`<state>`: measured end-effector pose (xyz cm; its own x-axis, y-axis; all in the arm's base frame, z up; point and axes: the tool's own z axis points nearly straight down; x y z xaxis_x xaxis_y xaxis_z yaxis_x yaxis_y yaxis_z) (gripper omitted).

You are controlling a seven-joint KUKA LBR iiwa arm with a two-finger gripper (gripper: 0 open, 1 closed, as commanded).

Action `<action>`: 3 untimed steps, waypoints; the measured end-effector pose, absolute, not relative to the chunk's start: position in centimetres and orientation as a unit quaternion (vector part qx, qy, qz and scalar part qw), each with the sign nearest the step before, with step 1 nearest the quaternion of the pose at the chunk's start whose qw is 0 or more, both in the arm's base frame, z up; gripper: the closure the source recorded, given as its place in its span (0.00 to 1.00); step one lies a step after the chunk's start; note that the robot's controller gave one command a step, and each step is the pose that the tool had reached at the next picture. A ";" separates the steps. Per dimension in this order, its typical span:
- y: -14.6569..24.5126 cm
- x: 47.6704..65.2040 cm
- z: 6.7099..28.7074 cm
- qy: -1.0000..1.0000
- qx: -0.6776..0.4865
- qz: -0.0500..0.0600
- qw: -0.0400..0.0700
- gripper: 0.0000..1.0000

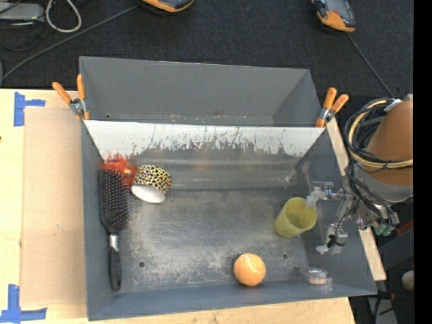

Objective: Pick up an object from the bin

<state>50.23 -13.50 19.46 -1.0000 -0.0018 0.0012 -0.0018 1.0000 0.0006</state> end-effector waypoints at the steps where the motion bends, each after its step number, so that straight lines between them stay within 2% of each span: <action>1: -14.8 54.2 13.1 -0.998 0.063 0.000 -0.002 0.00; 2: -15.1 60.3 8.0 -0.999 -0.045 0.000 -0.004 0.00; 3: -15.5 60.0 9.4 -0.989 0.147 -0.001 0.000 0.00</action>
Offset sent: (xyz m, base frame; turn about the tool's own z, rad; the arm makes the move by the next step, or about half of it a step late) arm 0.1099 -0.0164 -0.1246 0.1048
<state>59.99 -15.54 9.40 -0.9570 -0.2900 -0.0011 -0.2900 0.9570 0.0013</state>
